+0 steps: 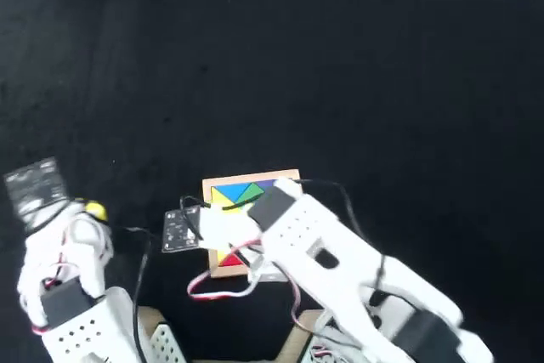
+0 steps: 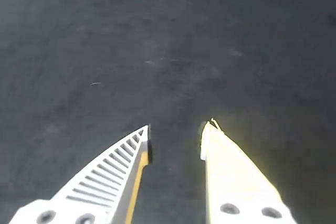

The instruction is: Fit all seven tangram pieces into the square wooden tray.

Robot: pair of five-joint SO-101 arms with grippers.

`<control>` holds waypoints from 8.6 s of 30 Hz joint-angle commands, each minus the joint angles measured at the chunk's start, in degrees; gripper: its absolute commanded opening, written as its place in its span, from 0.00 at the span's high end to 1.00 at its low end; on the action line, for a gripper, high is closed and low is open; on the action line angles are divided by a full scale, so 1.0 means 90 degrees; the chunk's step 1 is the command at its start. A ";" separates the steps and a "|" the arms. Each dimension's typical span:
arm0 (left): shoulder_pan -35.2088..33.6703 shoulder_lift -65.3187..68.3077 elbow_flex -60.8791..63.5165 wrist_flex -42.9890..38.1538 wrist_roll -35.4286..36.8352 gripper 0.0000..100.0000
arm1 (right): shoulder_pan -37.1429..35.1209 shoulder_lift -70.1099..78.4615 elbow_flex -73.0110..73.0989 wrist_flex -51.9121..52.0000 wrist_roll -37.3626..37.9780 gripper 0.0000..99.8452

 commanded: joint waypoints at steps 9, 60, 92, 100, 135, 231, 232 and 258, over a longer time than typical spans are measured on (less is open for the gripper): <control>-0.1568 -0.0576 0.0523 -0.0742 0.1045 0.83 | -0.0078 0.1880 0.0142 -0.1182 0.0586 0.99; -0.1070 -0.0625 0.0737 -0.0742 0.1016 0.83 | 0.1768 0.3082 -0.1519 -0.0606 0.1680 0.99; 0.2134 -0.0928 -0.1343 -0.1260 0.1094 0.83 | 0.4767 -0.4889 -0.0972 -0.1465 -0.3477 0.98; 0.2691 -0.0918 0.1040 -0.4601 0.0156 0.83 | 0.5070 -0.6921 0.2584 -0.5109 -0.3438 0.98; 0.2759 -0.0908 0.1490 0.0117 0.1846 0.83 | 0.6105 -0.9011 0.5592 -0.1299 -0.3810 0.98; 0.3199 -0.0899 0.1490 0.0694 0.0821 0.83 | 0.5929 -0.9011 0.5592 -0.0684 -0.4571 0.99; 0.3199 -0.0899 0.1490 0.0694 0.0821 0.83 | 0.5929 -0.9011 0.5592 -0.0684 -0.4571 0.99; 0.3199 -0.0899 0.1490 0.0694 0.0821 0.83 | 0.5929 -0.9011 0.5592 -0.0684 -0.4571 0.99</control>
